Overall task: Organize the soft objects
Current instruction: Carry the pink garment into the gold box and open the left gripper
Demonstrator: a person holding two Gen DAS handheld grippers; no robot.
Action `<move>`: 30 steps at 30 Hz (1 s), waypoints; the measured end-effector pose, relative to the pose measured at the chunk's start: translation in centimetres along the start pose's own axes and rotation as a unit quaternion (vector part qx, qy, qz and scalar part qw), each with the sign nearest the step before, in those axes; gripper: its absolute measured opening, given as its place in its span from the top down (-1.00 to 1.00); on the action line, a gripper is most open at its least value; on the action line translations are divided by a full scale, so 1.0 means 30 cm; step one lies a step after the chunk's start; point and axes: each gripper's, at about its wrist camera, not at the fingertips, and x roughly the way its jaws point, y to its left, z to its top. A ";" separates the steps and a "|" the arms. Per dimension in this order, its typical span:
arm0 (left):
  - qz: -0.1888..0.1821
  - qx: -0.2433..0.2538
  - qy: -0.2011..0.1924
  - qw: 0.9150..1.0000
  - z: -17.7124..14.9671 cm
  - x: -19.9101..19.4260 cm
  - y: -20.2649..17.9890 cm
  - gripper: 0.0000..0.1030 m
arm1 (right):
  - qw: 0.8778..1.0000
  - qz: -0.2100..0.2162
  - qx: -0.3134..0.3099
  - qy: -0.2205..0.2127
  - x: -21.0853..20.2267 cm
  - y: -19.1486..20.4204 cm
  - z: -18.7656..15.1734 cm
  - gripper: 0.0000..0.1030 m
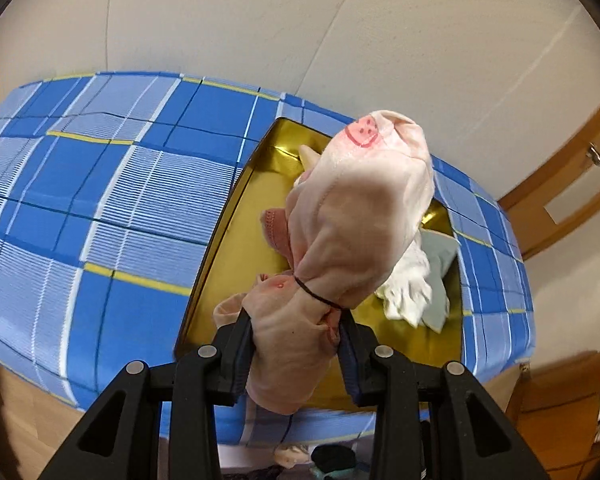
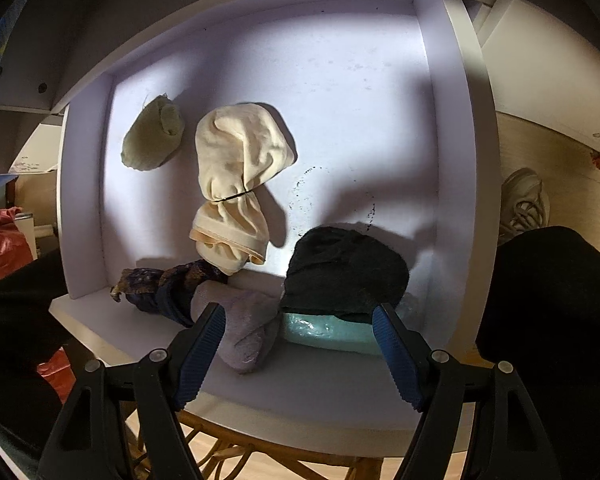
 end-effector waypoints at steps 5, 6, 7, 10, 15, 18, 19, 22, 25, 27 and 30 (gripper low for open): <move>0.001 -0.028 0.018 0.999 0.082 0.089 0.000 0.29 | 1.000 0.016 0.002 0.003 -0.002 0.004 -0.005 -0.49; 0.007 -0.034 0.020 0.999 0.099 0.113 0.001 0.29 | 1.000 0.018 0.002 0.003 -0.003 0.003 -0.006 -0.49; 0.011 -0.034 0.021 0.999 0.109 0.125 -0.001 0.29 | 1.000 0.020 0.002 0.003 -0.004 0.002 -0.006 -0.49; 0.027 -0.041 0.018 0.999 0.140 0.164 0.000 0.29 | 1.000 0.022 0.006 0.001 -0.009 -0.009 -0.006 -0.49; 0.052 -0.036 0.015 0.998 0.174 0.218 -0.010 0.16 | 1.000 0.028 0.013 -0.001 -0.020 -0.024 -0.006 -0.49; 0.063 -0.043 0.001 0.997 0.174 0.223 0.000 0.05 | 1.000 0.028 0.010 -0.002 -0.022 -0.018 -0.006 -0.49; 0.062 -0.047 0.000 0.997 0.169 0.221 0.005 0.02 | 1.000 0.028 0.009 -0.003 -0.021 -0.017 -0.006 -0.49; 0.049 -0.058 -0.008 0.997 0.151 0.207 0.025 0.02 | 1.000 0.028 0.007 -0.002 -0.020 -0.017 -0.006 -0.49; 0.048 -0.056 -0.022 0.997 0.130 0.175 0.032 0.02 | 1.000 0.026 0.007 -0.002 -0.019 -0.013 -0.005 -0.49; 0.044 -0.049 -0.031 0.997 0.107 0.144 0.025 0.02 | 1.000 0.024 0.005 -0.003 -0.018 -0.011 -0.007 -0.49; 0.032 -0.039 -0.044 0.998 0.095 0.100 0.009 0.02 | 1.000 0.022 0.006 -0.002 -0.016 -0.011 -0.007 -0.49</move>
